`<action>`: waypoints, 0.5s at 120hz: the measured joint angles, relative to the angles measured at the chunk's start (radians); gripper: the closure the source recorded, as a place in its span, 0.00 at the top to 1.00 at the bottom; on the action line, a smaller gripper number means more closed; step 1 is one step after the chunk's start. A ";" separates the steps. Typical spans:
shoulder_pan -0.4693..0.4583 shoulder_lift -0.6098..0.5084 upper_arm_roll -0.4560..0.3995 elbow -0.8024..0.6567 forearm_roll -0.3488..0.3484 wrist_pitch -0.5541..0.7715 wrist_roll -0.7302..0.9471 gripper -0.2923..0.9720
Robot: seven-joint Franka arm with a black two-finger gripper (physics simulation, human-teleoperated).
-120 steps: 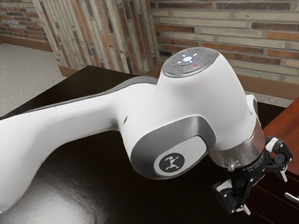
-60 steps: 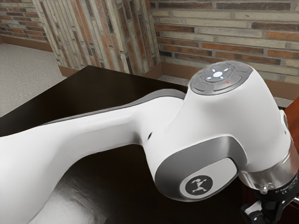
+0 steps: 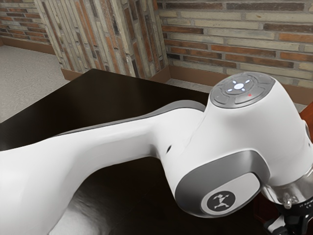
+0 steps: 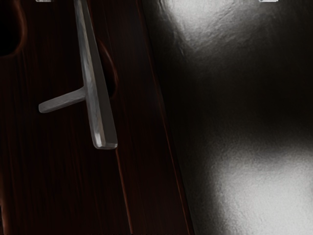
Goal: Pull the drawer handle with one arm to open the drawer
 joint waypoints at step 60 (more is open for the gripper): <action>0.015 0.032 0.000 0.013 -0.023 0.010 0.028 0.55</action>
